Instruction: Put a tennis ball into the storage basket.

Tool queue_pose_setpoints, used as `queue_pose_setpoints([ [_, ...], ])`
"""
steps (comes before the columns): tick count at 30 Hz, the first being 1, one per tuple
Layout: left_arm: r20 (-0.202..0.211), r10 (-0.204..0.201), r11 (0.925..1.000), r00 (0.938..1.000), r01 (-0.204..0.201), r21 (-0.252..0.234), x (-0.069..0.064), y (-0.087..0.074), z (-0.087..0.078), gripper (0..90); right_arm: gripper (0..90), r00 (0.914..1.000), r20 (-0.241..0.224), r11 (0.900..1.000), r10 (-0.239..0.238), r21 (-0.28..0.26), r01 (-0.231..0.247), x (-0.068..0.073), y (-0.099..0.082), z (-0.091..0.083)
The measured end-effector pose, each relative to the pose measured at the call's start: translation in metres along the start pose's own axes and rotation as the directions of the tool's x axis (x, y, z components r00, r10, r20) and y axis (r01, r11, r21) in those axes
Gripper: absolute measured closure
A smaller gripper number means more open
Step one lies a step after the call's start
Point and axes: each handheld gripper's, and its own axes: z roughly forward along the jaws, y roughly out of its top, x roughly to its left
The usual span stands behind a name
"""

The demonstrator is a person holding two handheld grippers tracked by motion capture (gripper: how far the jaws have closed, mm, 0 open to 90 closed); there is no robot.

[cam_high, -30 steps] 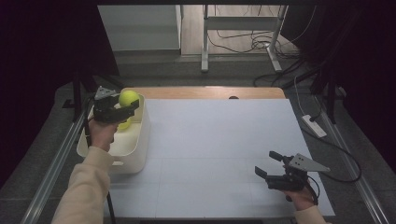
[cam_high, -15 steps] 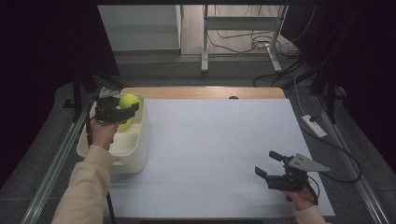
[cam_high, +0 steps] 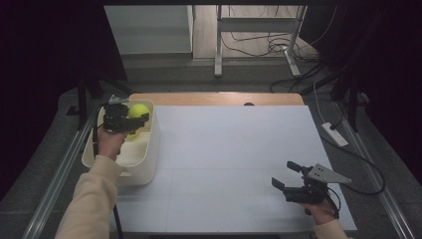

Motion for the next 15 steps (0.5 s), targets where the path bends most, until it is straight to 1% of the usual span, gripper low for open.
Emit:
queue_pose_setpoints([
  [6,-0.006,0.003,1.0000,1.0000,-0.003,-0.002,-0.001,0.000,0.000,25.9,11.7,1.0000,0.000,1.0000,0.001,0.001,-0.001,0.000,0.000,0.000],
  [8,-0.011,-0.012,0.9995,0.9999,0.011,-0.030,-0.002,0.000,-0.002,21.0,11.7,1.0000,0.000,1.0000,0.001,0.000,-0.001,0.000,0.000,0.000],
  [9,-0.011,-0.012,0.9995,0.9999,0.011,-0.030,-0.002,0.000,-0.002,17.8,11.7,1.0000,0.000,1.0000,0.001,0.000,-0.001,0.000,0.000,0.000],
  [11,-0.005,-0.022,0.9979,0.9997,0.022,-0.061,-0.003,0.001,-0.006,16.1,11.7,1.0000,-0.001,1.0000,0.002,0.000,-0.002,0.000,0.000,0.000],
  [13,0.015,-0.024,0.9968,0.9996,0.025,-0.076,-0.004,0.002,-0.009,13.4,11.7,1.0000,0.000,1.0000,0.002,0.000,-0.002,0.000,0.000,0.000],
  [15,0.030,-0.018,0.9958,0.9994,0.021,-0.089,-0.006,0.002,-0.013,13.0,11.7,1.0000,0.000,1.0000,0.000,0.000,0.000,0.000,0.000,0.000],
])
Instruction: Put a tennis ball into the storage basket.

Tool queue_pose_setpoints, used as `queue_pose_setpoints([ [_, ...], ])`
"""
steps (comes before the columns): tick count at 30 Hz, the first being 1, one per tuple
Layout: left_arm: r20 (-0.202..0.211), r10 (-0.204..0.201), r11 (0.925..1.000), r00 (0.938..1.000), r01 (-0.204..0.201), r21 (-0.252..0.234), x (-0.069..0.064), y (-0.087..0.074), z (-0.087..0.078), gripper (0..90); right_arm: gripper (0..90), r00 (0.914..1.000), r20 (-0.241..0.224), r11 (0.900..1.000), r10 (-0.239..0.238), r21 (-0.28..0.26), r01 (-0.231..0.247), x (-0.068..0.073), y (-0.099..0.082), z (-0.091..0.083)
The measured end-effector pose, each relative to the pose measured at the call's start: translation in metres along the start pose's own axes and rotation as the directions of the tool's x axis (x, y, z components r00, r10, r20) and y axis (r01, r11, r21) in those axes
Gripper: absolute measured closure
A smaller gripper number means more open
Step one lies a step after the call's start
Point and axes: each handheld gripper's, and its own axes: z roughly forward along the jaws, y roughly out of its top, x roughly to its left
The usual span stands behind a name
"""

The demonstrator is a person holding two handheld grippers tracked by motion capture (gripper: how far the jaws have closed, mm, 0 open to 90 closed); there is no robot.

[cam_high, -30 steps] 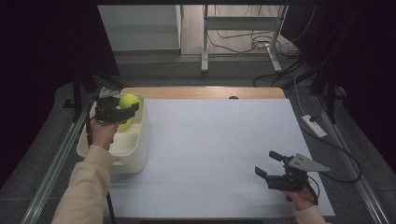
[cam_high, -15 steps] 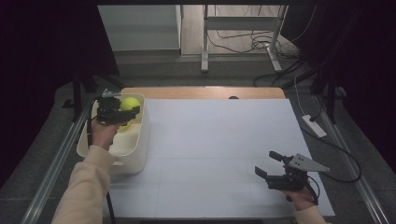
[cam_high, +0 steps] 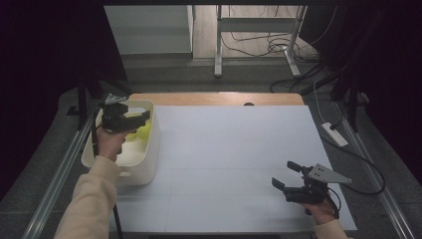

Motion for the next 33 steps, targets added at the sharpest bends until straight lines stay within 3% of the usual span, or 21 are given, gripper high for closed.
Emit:
queue_pose_setpoints([
  [9,0.085,0.005,0.9990,0.9964,-0.001,-0.044,-0.009,-0.001,-0.014,11.8,11.7,1.0000,0.001,1.0000,-0.002,0.000,0.002,0.000,0.000,0.000],
  [14,0.164,0.029,0.9983,0.9860,-0.020,-0.055,-0.017,-0.002,-0.022,12.3,11.7,1.0000,0.003,1.0000,0.000,0.001,0.000,-0.001,0.000,0.000],
  [15,0.164,0.029,0.9983,0.9860,-0.020,-0.055,-0.017,-0.002,-0.022,12.2,11.7,1.0000,0.003,1.0000,0.000,0.001,0.000,-0.001,0.000,0.000],
  [20,0.236,0.062,0.9958,0.9699,-0.044,-0.081,-0.028,-0.003,-0.030,11.7,11.7,1.0000,0.005,1.0000,0.008,-0.001,-0.008,-0.002,-0.002,-0.001],
  [21,0.236,0.062,0.9958,0.9699,-0.044,-0.081,-0.028,-0.003,-0.030,11.7,11.7,1.0000,0.005,1.0000,0.008,-0.001,-0.008,-0.002,-0.002,-0.001],
  [27,0.300,0.086,0.9930,0.9502,-0.057,-0.103,-0.042,-0.010,-0.039,11.8,11.7,0.9999,0.000,0.9999,0.014,0.001,-0.014,-0.004,-0.003,-0.002],
  [33,0.336,0.114,0.9884,0.9349,-0.073,-0.133,-0.055,-0.016,-0.048,11.4,11.7,0.9999,0.002,0.9999,0.016,-0.001,-0.016,-0.005,-0.003,-0.003],
])
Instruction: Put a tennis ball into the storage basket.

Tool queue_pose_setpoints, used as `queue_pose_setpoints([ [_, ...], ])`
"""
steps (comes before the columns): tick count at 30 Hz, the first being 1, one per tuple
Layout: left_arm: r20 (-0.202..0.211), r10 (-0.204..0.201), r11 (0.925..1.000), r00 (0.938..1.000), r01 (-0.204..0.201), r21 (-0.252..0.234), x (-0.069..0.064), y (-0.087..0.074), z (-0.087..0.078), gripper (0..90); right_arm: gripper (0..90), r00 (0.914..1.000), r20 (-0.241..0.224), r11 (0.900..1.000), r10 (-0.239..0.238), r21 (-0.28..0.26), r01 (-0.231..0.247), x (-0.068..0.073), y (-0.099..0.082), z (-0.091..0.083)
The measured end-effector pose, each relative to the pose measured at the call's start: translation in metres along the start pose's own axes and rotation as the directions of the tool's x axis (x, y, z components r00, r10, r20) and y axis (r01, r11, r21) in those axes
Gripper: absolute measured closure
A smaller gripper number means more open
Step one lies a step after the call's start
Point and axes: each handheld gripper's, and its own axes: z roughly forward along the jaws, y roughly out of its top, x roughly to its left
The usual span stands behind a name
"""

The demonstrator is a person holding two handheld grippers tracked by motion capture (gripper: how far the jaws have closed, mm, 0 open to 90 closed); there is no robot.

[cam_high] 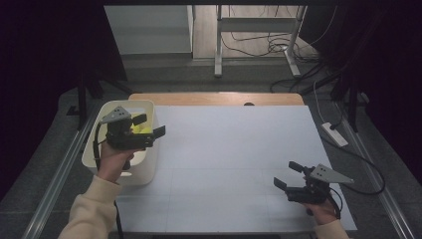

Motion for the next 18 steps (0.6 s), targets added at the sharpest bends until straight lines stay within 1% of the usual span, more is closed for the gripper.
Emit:
queue_pose_setpoints([
  [1,0.000,0.000,1.0000,1.0000,0.000,0.000,0.000,0.000,0.000,11.3,11.7,1.0000,0.001,1.0000,-0.002,0.002,0.002,0.001,0.000,0.000],
  [6,0.038,0.024,0.9997,0.9990,-0.023,-0.008,-0.012,-0.003,-0.002,11.1,11.7,0.9999,0.002,0.9999,-0.011,0.002,0.011,0.002,0.000,0.001],
  [9,0.051,0.044,0.9990,0.9977,-0.044,-0.010,-0.018,-0.005,-0.001,10.8,11.7,1.0000,0.002,1.0000,-0.008,0.003,0.008,0.002,0.000,0.000],
  [13,0.066,0.060,0.9982,0.9960,-0.060,-0.009,-0.026,-0.009,0.000,10.7,11.7,0.9999,0.001,0.9999,-0.011,0.006,0.011,0.003,0.000,0.001],
  [15,0.066,0.069,0.9976,0.9955,-0.068,-0.013,-0.029,-0.010,0.000,11.0,11.7,0.9999,0.000,0.9999,-0.012,0.007,0.012,0.003,0.000,0.001],
  [16,0.073,0.069,0.9975,0.9950,-0.067,-0.023,-0.031,-0.012,0.000,11.5,11.7,0.9999,0.000,0.9999,-0.012,0.006,0.012,0.003,0.000,0.001],
  [18,0.085,0.071,0.9973,0.9939,-0.069,-0.023,-0.034,-0.013,0.000,11.8,11.7,0.9999,-0.001,0.9999,-0.013,0.005,0.013,0.003,0.000,0.001],
])
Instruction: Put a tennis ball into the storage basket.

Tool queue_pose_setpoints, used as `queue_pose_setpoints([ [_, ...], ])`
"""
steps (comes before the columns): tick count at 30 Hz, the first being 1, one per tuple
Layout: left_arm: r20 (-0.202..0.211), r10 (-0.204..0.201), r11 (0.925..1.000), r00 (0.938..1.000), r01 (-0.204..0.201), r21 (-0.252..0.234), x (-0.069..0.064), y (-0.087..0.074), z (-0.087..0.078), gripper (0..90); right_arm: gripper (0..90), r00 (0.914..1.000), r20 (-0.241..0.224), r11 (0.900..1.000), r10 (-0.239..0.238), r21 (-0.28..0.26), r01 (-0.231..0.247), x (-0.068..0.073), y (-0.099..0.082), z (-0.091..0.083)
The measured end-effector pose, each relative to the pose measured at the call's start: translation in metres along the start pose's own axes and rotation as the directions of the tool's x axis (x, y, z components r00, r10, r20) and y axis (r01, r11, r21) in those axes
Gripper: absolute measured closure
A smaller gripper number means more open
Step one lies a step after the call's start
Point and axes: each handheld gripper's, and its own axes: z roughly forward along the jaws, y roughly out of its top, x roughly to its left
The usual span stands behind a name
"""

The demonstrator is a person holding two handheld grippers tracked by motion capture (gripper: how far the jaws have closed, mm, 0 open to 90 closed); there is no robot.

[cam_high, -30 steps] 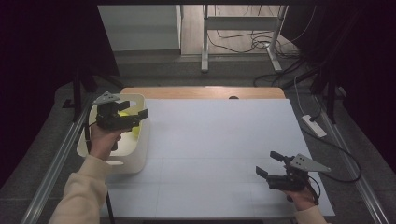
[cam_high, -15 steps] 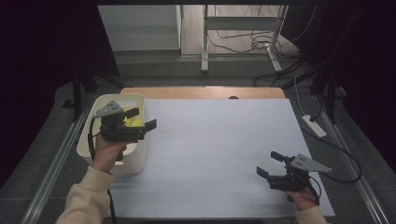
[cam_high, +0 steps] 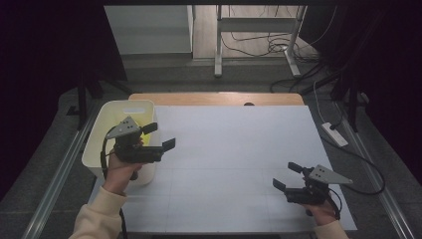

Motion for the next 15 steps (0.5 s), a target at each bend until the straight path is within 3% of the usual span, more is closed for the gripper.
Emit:
queue_pose_setpoints([
  [15,0.073,0.046,0.9990,0.9963,-0.046,-0.001,-0.023,-0.014,0.005,13.8,11.7,1.0000,0.002,1.0000,0.000,0.006,0.000,0.001,0.000,0.001],
])
